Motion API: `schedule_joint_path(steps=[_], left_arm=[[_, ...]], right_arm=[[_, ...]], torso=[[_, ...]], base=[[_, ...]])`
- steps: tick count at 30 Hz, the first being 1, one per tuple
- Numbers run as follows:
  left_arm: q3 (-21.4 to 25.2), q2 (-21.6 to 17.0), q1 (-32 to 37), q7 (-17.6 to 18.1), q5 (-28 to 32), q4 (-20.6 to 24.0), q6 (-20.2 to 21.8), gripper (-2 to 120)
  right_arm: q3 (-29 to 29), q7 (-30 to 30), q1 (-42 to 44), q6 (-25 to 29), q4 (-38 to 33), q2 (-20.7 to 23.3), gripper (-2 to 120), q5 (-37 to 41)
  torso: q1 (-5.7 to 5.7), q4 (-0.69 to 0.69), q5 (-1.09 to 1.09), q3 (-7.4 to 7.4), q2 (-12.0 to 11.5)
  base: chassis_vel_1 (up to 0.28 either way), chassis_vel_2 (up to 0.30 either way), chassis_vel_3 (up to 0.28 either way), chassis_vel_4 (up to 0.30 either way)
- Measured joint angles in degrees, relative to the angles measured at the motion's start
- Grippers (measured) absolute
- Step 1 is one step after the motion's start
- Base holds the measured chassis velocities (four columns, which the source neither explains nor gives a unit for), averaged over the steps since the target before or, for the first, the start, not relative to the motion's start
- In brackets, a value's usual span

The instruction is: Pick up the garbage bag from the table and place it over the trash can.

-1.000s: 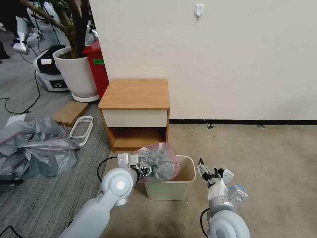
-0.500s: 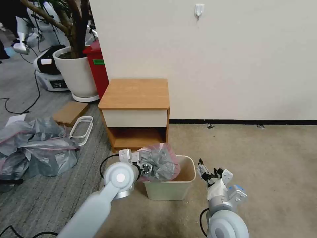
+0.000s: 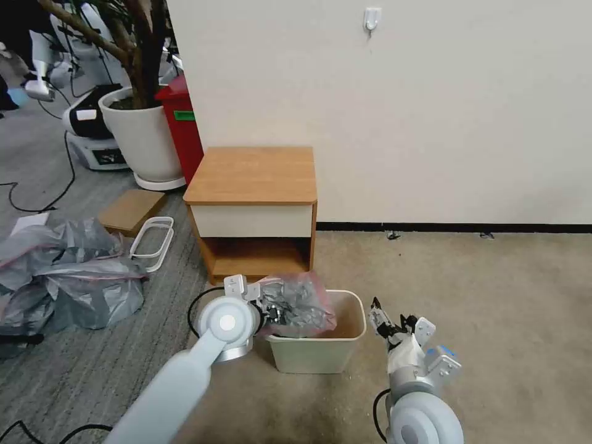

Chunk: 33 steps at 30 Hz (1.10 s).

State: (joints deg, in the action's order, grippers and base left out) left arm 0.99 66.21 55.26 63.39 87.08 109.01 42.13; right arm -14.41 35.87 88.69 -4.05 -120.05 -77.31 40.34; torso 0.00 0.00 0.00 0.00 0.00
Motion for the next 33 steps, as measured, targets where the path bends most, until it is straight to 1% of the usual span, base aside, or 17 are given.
schedule_joint_path(steps=[1, 2, 5, 12, 15, 16, 17, 18, 19, 21, 23, 24, 25, 28, 29, 31, 33], left_arm=[[0.0, 0.1, -0.1, 0.3, 0.2, -0.2, 0.0, 13], [0.0, 0.2, -0.1, 0.5, 0.5, -0.3, 0.0, 9], [0.1, 0.4, -0.2, 1.0, 1.4, -0.6, 0.0, 4], [0.7, 0.1, 0.3, 0.4, 1.6, -0.4, 0.0, 4], [1.1, -1.1, 1.2, -2.6, -1.3, 0.2, 0.0, 4], [1.1, -1.1, 1.2, -2.6, -1.3, 0.2, 0.0, 4], [1.2, -1.5, 1.5, -3.8, -2.4, 0.5, 0.0, 4], [1.2, -2.3, 2.1, -6.0, -4.7, 0.9, 0.0, 4], [1.2, -2.3, 2.1, -6.0, -4.7, 0.9, 0.0, 4], [1.3, -3.5, 3.2, -10.1, -8.9, 1.8, 0.0, 4], [1.7, -4.3, 4.1, -12.6, -11.3, 2.8, 0.0, 4], [1.7, -4.3, 4.1, -12.6, -11.3, 2.8, 0.0, 4], [1.8, -4.6, 4.5, -13.4, -12.2, 3.2, 0.0, 4], [2.3, -5.8, 5.8, -15.6, -14.5, 4.9, 0.0, 4], [2.3, -5.8, 5.8, -15.6, -14.5, 4.9, 0.0, 4], [2.9, -6.9, 6.9, -16.0, -14.7, 6.5, 0.0, 4], [3.2, -7.3, 7.3, -16.0, -14.7, 7.1, 0.0, 4]], right_arm=[[0.0, 0.0, 0.0, 0.0, 0.0, 0.0, 77, 0.0], [0.0, 0.0, 0.0, 0.1, 0.0, 0.0, 77, 0.0], [0.0, 0.0, 0.0, 0.1, -0.1, 0.0, 77, -0.1], [-0.4, -1.6, 0.6, 0.8, -2.1, 0.9, 78, -3.8], [-0.3, -4.5, 1.2, 1.5, -4.5, 2.8, 80, -6.3], [-0.3, -4.5, 1.2, 1.5, -4.5, 2.8, 80, -6.3], [-0.2, -5.8, 1.3, 1.5, -5.5, 3.9, 80, -6.3], [0.4, -7.5, 1.3, 1.3, -7.1, 5.6, 82, -5.2], [0.4, -7.5, 1.3, 1.3, -7.1, 5.6, 82, -5.2], [1.7, -10.1, 0.7, -0.4, -9.6, 9.6, 82, -1.4], [3.0, -11.7, -0.7, -2.5, -10.8, 13.1, 82, 2.7], [3.0, -11.7, -0.7, -2.5, -10.8, 13.1, 82, 2.7], [3.5, -12.3, -1.6, -3.9, -11.2, 14.6, 81, 4.9], [5.3, -14.4, -5.7, -9.1, -11.6, 19.4, 81, 14.4], [5.3, -14.4, -5.7, -9.1, -11.6, 19.4, 81, 14.4], [6.4, -16.4, -9.5, -12.9, -10.9, 22.2, 81, 20.7], [7.0, -17.3, -10.9, -14.0, -10.3, 23.0, 81, 22.1]], torso=[[0.00, 0.00, 0.00, 0.00, 0.0], [0.00, 0.00, 0.00, 0.00, 0.0], [0.00, 0.00, 0.00, 0.00, 0.0], [0.00, -0.01, 0.00, 0.00, 0.0], [0.00, 0.00, 0.00, 0.00, 0.0], [0.00, 0.00, 0.00, 0.00, 0.0], [0.00, -0.01, 0.00, 0.00, 0.0], [0.00, -0.01, 0.00, 0.00, 0.0], [0.00, -0.01, 0.00, 0.00, 0.0], [0.00, 0.00, -0.01, 0.00, 0.0], [0.00, 0.00, 0.00, 0.00, 0.0], [0.00, 0.00, 0.00, 0.00, 0.0], [0.00, 0.00, 0.00, 0.00, 0.0], [0.00, 0.00, 0.00, 0.00, 0.0], [0.00, 0.00, 0.00, 0.00, 0.0], [0.00, 0.00, -0.01, 0.00, 0.0], [0.00, 0.00, 0.00, 0.00, 0.0]], base=[[0.000, 0.000, 0.000, 0.000], [0.000, 0.000, 0.000, 0.000], [0.000, 0.000, 0.000, 0.000], [0.000, 0.000, 0.000, 0.000], [0.000, 0.000, 0.000, 0.000], [0.000, 0.000, 0.000, 0.000], [0.000, 0.000, 0.000, 0.000], [0.000, 0.000, 0.000, 0.000], [0.000, 0.000, 0.000, 0.000], [0.000, 0.000, 0.000, 0.000], [0.000, 0.000, 0.000, 0.000], [0.000, 0.000, 0.000, 0.000], [0.000, 0.000, 0.000, 0.000], [0.000, 0.000, 0.000, 0.000], [0.000, 0.000, 0.000, 0.000], [0.000, 0.000, 0.000, 0.000], [0.000, 0.000, 0.000, 0.000]])
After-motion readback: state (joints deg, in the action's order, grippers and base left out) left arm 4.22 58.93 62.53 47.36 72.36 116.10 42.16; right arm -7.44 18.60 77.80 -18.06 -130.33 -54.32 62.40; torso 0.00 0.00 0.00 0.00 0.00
